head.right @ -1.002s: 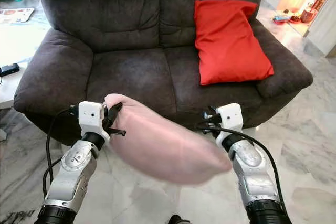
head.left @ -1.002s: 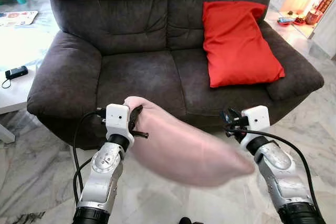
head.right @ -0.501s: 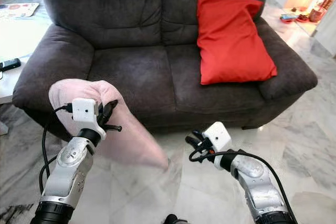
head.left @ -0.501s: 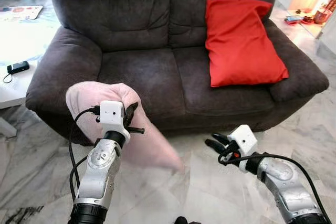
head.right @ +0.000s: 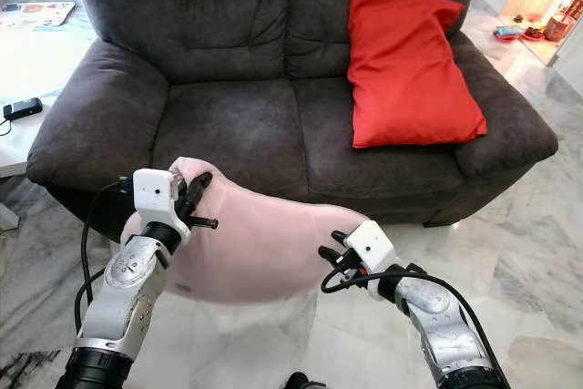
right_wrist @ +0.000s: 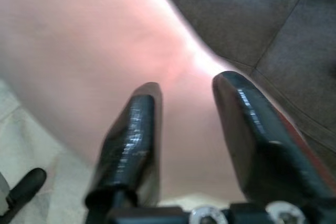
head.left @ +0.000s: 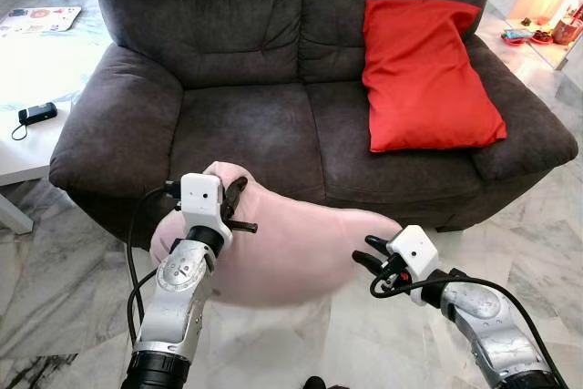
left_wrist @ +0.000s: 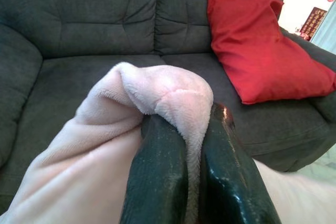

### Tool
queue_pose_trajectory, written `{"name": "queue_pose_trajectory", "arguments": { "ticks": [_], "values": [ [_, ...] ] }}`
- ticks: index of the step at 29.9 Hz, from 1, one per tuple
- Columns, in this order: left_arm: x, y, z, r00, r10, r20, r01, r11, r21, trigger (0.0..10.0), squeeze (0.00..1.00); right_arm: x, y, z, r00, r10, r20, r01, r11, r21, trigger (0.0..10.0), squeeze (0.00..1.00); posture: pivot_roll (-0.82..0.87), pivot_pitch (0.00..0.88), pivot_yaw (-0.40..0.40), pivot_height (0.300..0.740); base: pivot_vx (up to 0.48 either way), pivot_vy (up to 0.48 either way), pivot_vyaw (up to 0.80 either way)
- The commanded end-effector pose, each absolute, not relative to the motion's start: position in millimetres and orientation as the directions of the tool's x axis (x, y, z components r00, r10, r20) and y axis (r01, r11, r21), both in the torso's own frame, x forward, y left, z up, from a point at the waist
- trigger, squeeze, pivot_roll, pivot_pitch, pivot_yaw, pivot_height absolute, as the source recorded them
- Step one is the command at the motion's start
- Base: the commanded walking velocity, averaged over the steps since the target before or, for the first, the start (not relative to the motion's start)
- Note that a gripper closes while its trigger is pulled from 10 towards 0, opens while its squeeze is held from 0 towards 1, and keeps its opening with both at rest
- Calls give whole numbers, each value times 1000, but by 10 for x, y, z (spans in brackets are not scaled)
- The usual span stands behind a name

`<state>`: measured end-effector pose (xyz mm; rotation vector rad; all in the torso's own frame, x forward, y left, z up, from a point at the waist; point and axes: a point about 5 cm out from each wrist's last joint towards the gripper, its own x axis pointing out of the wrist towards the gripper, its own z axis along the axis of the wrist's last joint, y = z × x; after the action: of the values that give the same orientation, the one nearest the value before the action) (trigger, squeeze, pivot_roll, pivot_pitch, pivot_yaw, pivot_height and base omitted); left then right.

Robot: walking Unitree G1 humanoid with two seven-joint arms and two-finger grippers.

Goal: Move the pillow to the sofa from floor

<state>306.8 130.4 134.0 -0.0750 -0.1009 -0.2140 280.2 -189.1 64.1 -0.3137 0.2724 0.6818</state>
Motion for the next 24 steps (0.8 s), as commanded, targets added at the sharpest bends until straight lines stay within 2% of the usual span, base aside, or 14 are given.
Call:
{"name": "queue_pose_trajectory", "arguments": {
  "ticks": [1,8,24],
  "values": [
    [3135,1282,1625,953,-203,227,231,967,-105,10000,0,2783,-1918,584,724,572,-386,-672,712,-204,10000,1000,-42,96,-39,740,0,0,0],
    [3173,1258,1752,936,-244,253,302,927,-222,10000,0,2722,-1846,465,676,600,-428,-717,669,-195,10000,1000,-34,105,-41,740,0,0,0],
    [3168,1210,1751,927,-292,235,345,910,-230,10000,0,2706,-1806,369,652,602,-460,-738,643,-204,10000,1000,-28,116,-41,740,0,0,0]
  ]
}}
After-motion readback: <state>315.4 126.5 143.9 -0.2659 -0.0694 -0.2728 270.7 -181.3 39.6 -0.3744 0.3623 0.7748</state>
